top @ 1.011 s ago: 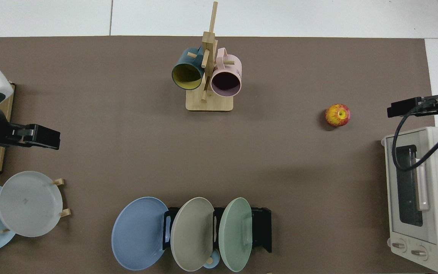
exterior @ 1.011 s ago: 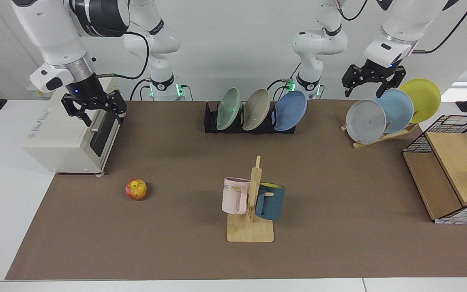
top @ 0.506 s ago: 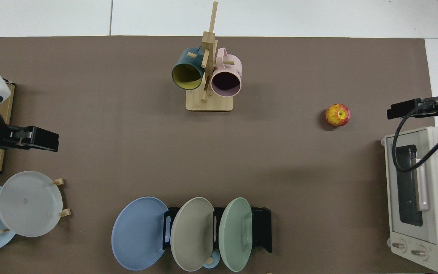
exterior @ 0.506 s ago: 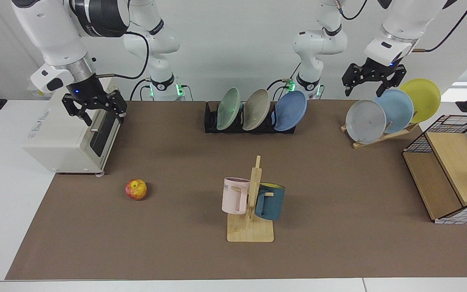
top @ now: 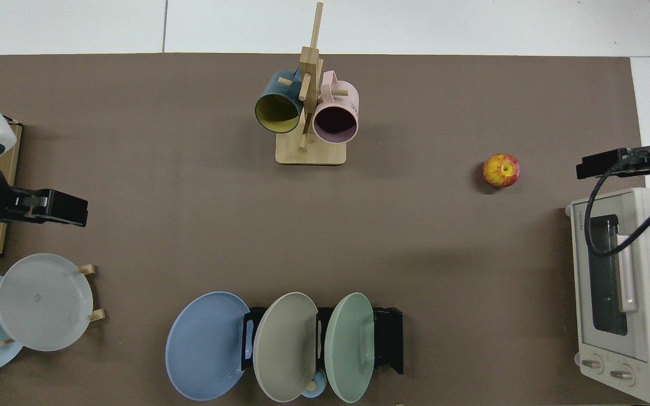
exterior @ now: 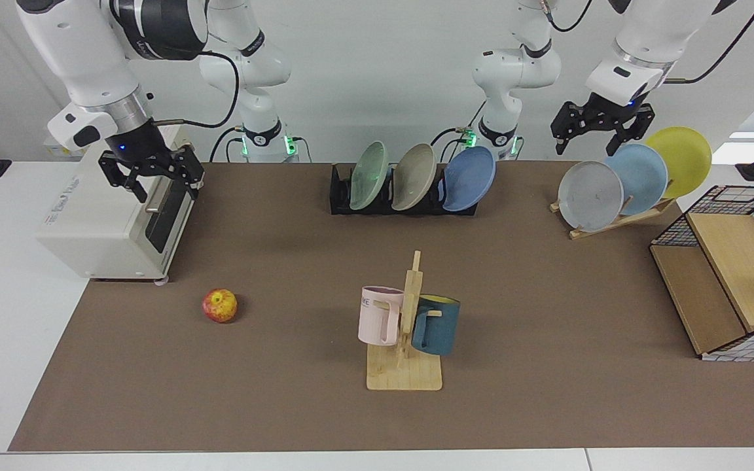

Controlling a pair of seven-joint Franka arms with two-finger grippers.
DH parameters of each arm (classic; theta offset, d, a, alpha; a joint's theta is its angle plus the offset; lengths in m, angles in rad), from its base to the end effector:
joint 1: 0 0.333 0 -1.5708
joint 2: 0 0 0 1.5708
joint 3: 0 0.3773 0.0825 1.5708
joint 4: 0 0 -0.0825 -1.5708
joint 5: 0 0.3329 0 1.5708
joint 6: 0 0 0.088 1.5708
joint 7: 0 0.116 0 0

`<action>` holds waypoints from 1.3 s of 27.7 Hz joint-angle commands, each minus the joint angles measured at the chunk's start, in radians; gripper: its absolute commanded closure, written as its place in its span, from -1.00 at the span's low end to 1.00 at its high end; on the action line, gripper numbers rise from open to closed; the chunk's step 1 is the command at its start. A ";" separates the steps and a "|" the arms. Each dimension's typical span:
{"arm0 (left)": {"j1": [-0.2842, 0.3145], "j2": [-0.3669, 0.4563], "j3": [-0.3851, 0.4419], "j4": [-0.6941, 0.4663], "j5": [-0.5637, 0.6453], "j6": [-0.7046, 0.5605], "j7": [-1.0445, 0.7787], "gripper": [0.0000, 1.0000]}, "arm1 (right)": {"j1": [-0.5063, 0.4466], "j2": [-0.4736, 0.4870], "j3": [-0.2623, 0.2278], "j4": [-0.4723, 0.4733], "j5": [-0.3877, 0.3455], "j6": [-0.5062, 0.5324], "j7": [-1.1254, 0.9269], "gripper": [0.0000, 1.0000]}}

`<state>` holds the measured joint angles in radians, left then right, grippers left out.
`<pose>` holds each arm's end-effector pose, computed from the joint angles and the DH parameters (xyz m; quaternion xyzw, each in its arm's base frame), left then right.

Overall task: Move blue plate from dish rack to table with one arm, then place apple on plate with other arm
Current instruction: 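Lower the left gripper onto the blue plate in the dish rack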

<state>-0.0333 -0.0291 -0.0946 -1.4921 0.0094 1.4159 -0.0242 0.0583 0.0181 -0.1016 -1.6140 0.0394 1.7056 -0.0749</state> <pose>0.4722 -0.0605 0.7103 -0.9984 0.0511 0.0231 0.0078 0.5226 -0.0180 0.6616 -0.9991 -0.0139 -0.0378 0.0165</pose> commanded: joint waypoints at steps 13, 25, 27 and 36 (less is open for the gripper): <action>-0.010 -0.080 0.013 -0.112 -0.014 0.014 0.003 -1.00 | -0.014 -0.029 0.008 -0.030 -0.007 -0.009 0.026 -1.00; -0.022 -0.193 0.006 -0.321 -0.040 0.090 0.003 -1.00 | -0.012 -0.030 0.008 -0.032 -0.010 -0.014 0.026 -1.00; -0.027 -0.204 0.001 -0.355 -0.043 0.100 0.001 -1.00 | -0.008 -0.032 0.008 -0.032 -0.010 -0.014 0.026 -1.00; -0.027 -0.281 -0.048 -0.514 -0.131 0.196 0.001 -1.00 | -0.014 -0.032 0.008 -0.033 -0.010 -0.029 0.024 -1.00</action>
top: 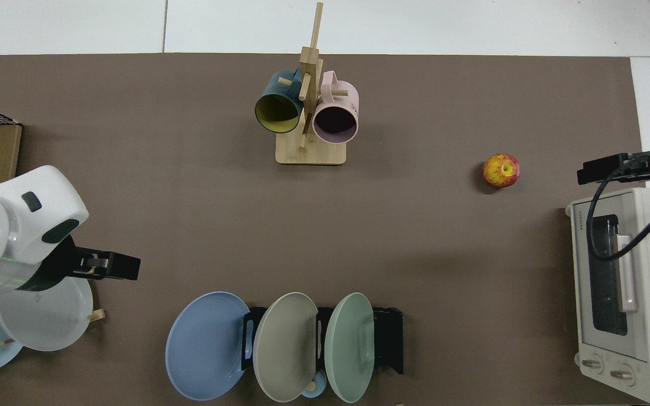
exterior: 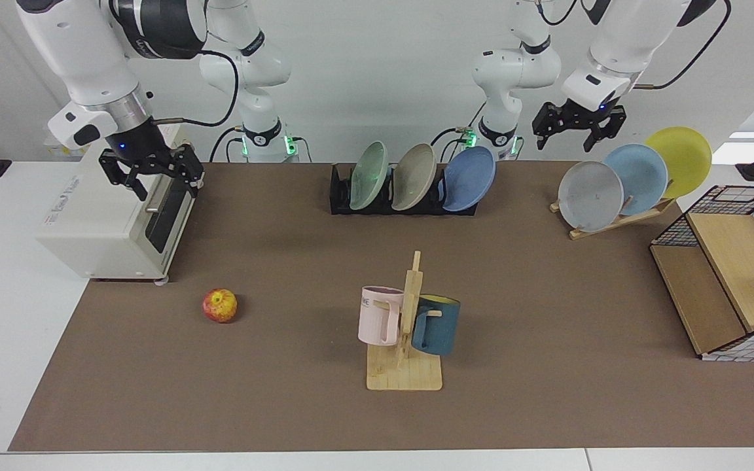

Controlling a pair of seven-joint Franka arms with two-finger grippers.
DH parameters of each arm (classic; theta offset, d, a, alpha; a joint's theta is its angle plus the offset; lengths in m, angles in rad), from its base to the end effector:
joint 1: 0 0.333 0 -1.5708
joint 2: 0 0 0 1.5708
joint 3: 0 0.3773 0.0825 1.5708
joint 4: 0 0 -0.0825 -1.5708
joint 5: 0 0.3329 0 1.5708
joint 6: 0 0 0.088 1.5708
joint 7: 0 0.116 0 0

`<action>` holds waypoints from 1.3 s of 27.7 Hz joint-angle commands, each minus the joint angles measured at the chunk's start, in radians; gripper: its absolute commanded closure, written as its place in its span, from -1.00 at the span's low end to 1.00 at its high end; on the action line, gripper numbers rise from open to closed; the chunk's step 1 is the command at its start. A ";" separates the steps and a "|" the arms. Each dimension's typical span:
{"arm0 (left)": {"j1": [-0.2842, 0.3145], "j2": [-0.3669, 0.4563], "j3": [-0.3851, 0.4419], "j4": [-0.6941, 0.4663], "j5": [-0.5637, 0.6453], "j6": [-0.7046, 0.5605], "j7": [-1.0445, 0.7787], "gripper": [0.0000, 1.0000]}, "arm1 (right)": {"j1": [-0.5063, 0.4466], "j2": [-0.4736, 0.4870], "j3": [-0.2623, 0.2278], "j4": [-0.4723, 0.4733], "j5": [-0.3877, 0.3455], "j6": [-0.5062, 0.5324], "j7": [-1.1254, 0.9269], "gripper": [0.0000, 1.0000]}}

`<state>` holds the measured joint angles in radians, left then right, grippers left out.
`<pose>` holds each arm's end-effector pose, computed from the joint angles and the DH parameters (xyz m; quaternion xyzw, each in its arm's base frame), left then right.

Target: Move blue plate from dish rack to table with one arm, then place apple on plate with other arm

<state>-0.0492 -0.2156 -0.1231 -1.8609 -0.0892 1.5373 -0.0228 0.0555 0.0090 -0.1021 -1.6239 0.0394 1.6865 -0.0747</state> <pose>0.4044 -0.0884 0.6513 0.9954 -0.0715 -0.0575 0.0261 0.5170 -0.0197 0.6602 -0.9994 -0.0123 -0.0279 0.0175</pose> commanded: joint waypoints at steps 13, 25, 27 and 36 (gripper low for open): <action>-0.012 -0.145 -0.125 -0.405 -0.121 0.245 -0.009 -1.00 | -0.034 -0.018 0.007 -0.102 -0.010 0.061 0.076 -1.00; -0.009 -0.145 -0.139 -0.462 -0.158 0.230 0.003 -1.00 | -0.036 0.035 0.007 -0.183 -0.026 0.213 0.093 -1.00; -0.009 -0.143 -0.139 -0.472 -0.158 0.242 0.000 -1.00 | -0.036 0.049 0.007 -0.183 -0.027 0.222 0.092 -1.00; -0.004 -0.145 -0.147 -0.523 -0.126 0.254 -0.014 -0.99 | -0.036 0.146 0.008 -0.185 -0.029 0.361 0.081 -1.00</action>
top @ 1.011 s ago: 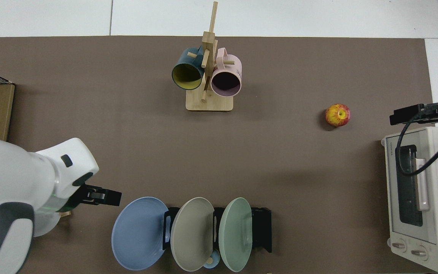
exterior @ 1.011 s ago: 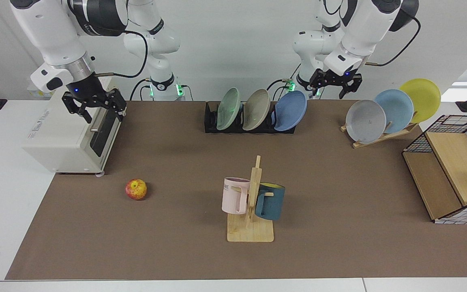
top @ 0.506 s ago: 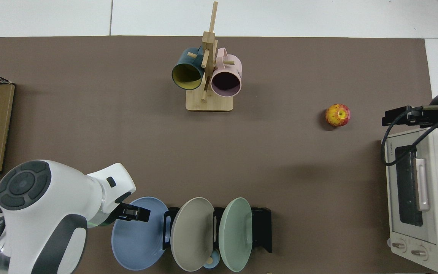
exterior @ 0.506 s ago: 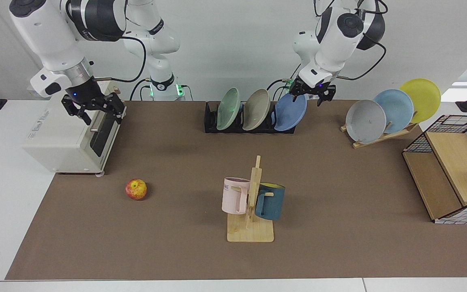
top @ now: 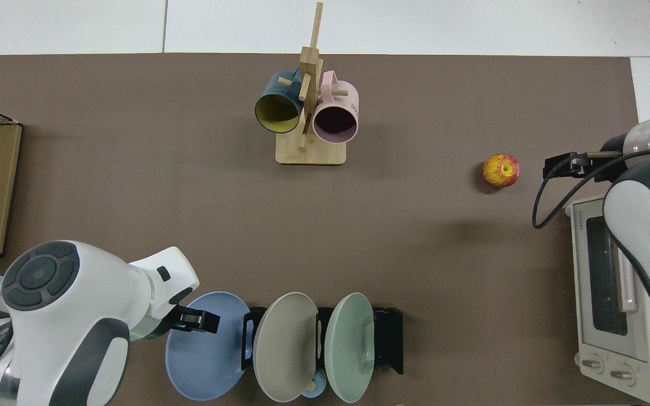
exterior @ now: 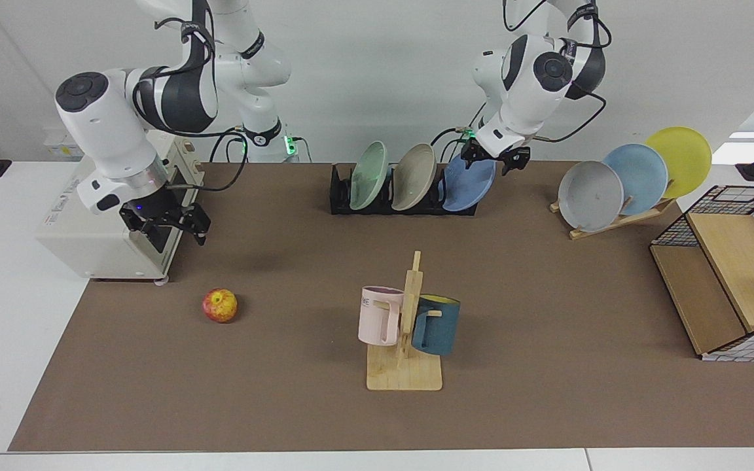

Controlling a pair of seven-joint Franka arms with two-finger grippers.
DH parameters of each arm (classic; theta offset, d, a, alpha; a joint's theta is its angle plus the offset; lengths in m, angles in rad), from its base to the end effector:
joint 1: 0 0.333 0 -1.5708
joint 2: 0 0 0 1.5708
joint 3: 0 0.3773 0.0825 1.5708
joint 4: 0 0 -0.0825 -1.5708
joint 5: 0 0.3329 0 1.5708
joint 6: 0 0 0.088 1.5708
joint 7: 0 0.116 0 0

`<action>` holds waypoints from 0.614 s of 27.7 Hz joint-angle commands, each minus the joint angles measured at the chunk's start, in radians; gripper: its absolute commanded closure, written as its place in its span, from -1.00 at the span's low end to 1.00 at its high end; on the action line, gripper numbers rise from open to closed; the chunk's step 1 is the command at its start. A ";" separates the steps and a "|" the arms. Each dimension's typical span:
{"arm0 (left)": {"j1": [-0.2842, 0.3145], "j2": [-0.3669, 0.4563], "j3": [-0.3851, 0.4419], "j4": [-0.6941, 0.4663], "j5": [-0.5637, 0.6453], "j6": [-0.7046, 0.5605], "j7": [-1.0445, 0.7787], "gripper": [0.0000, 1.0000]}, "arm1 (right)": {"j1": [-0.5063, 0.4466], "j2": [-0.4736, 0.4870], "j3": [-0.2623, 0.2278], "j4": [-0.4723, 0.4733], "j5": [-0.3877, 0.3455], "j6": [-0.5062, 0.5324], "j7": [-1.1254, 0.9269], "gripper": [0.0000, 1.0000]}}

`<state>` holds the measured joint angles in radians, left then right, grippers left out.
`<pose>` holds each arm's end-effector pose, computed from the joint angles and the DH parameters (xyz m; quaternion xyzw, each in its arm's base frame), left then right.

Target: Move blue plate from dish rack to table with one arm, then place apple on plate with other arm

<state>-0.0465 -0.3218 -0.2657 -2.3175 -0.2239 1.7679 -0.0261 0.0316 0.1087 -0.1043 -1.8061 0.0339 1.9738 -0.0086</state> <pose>0.3320 -0.1410 0.5181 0.9864 -0.0955 -0.1256 0.0453 0.5576 -0.0353 0.5542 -0.9988 0.0377 -0.0302 0.0089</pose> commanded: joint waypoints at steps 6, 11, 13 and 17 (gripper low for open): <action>-0.009 -0.069 -0.024 -0.129 0.009 0.019 -0.009 -0.91 | -0.013 0.106 0.011 -0.001 -0.023 0.169 0.012 -1.00; -0.007 -0.072 -0.024 -0.135 0.009 0.008 -0.009 -0.89 | -0.012 0.149 0.011 0.002 -0.023 0.215 0.012 -1.00; -0.010 -0.072 -0.026 -0.135 0.009 0.002 -0.011 -0.88 | -0.012 0.160 0.011 0.002 -0.023 0.226 0.012 -1.00; -0.013 -0.071 -0.038 -0.135 0.008 -0.005 -0.014 -0.88 | -0.006 0.192 0.011 0.010 -0.022 0.244 0.013 -1.00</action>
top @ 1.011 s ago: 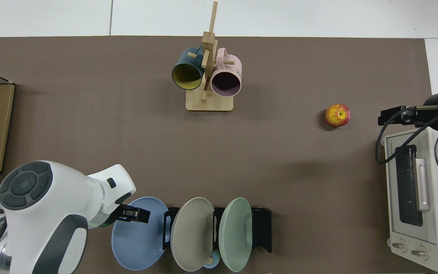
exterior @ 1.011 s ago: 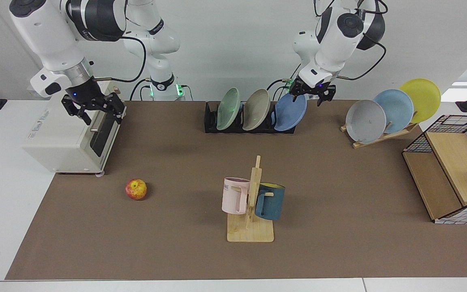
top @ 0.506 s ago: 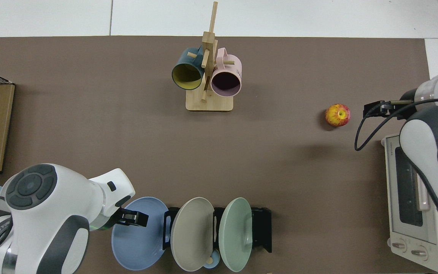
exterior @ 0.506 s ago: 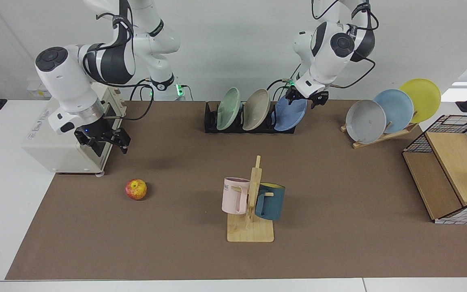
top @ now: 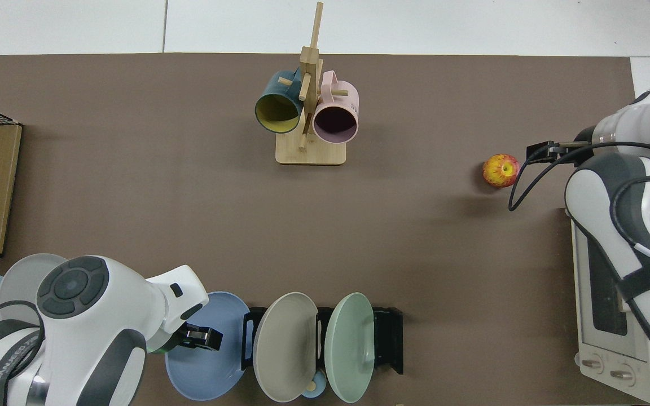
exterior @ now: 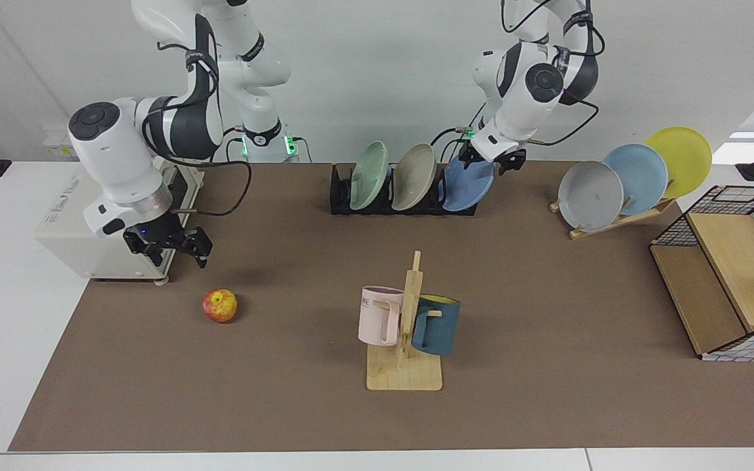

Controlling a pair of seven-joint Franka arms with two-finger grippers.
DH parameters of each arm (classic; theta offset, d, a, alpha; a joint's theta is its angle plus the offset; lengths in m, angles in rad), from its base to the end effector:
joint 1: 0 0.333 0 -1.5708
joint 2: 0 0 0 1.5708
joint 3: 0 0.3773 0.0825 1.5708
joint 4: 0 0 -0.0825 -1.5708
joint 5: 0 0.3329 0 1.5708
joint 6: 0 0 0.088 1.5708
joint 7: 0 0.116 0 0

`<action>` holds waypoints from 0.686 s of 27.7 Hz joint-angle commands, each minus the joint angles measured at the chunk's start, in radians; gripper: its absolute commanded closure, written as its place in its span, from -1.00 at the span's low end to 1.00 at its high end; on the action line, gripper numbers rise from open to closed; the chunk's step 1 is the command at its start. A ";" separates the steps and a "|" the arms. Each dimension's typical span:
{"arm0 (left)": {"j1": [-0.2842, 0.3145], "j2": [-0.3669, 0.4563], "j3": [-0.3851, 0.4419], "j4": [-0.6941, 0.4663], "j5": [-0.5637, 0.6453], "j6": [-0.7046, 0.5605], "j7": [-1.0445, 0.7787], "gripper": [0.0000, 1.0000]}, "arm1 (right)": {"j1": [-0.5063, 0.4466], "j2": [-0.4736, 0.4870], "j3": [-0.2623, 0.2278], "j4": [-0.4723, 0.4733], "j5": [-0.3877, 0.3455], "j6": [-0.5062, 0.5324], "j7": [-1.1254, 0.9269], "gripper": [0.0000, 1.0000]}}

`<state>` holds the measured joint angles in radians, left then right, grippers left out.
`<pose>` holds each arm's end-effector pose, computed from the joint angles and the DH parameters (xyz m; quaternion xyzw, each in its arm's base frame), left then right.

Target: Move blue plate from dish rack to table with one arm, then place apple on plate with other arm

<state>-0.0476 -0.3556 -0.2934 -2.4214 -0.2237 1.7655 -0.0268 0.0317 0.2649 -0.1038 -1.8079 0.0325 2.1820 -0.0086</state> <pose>0.3022 -0.1406 0.4876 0.9815 -0.1000 -0.1607 0.0276 0.6088 -0.0362 0.4827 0.9978 -0.0377 0.0553 0.0019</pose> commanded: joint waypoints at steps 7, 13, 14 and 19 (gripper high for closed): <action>-0.012 -0.037 -0.047 -0.028 0.003 0.002 -0.054 -0.84 | 0.007 0.085 0.010 0.015 -0.020 0.091 0.018 -1.00; -0.012 -0.036 -0.073 -0.024 -0.002 0.012 -0.079 -0.64 | 0.007 0.112 0.012 0.015 -0.019 0.122 0.016 -1.00; -0.012 -0.037 -0.076 -0.022 -0.003 0.012 -0.084 -0.57 | 0.007 0.116 0.012 0.015 -0.019 0.124 0.016 -1.00; -0.011 -0.034 -0.096 -0.018 -0.002 0.023 -0.084 0.12 | 0.007 0.120 0.016 0.019 -0.019 0.125 0.018 -1.00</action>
<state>-0.0483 -0.3671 -0.3740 -2.4267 -0.2241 1.7685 -0.0923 0.0421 0.3718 -0.0971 -1.8056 0.0325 2.2928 -0.0086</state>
